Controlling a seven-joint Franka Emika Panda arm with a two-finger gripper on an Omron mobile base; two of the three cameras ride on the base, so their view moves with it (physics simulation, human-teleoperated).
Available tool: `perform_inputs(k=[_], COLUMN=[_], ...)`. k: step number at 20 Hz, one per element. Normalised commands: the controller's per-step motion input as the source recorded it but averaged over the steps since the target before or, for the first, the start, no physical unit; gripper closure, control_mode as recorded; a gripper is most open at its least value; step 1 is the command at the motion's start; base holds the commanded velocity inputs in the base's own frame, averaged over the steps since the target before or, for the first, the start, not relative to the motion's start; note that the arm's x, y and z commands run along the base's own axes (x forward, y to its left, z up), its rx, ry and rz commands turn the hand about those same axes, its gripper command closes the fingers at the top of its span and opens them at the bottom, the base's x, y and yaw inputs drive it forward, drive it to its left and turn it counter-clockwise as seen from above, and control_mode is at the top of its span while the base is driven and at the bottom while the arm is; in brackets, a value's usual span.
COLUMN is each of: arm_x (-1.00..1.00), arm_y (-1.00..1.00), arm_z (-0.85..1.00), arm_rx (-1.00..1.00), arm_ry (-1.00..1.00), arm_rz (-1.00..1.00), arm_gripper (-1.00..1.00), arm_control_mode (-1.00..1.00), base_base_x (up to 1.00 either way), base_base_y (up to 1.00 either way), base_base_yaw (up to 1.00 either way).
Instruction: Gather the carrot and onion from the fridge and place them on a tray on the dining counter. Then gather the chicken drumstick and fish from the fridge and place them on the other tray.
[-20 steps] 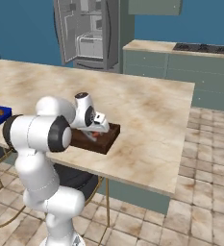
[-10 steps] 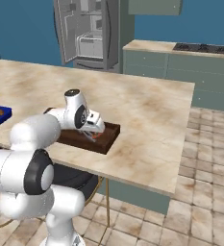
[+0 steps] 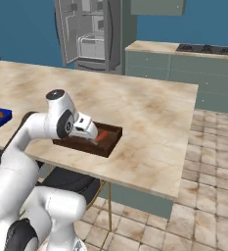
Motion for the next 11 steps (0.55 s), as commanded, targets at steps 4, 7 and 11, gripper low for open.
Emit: perform_inputs(k=[4,7,11], arm_x=[-0.83,-0.64,-0.61], arm_y=[0.33,0.59,0.61], arm_z=[0.50,0.30,0.09], arm_rx=[0.00,0.00,0.00], arm_ry=[-0.05,0.00,-0.01], arm_rz=[0.00,0.00,0.00], arm_gripper=[-1.00,-1.00,-1.00], arm_control_mode=[-1.00,-1.00,-1.00], base_base_x=[0.00,0.00,0.00], base_base_y=[0.00,0.00,0.00], base_base_yaw=[0.00,0.00,0.00])
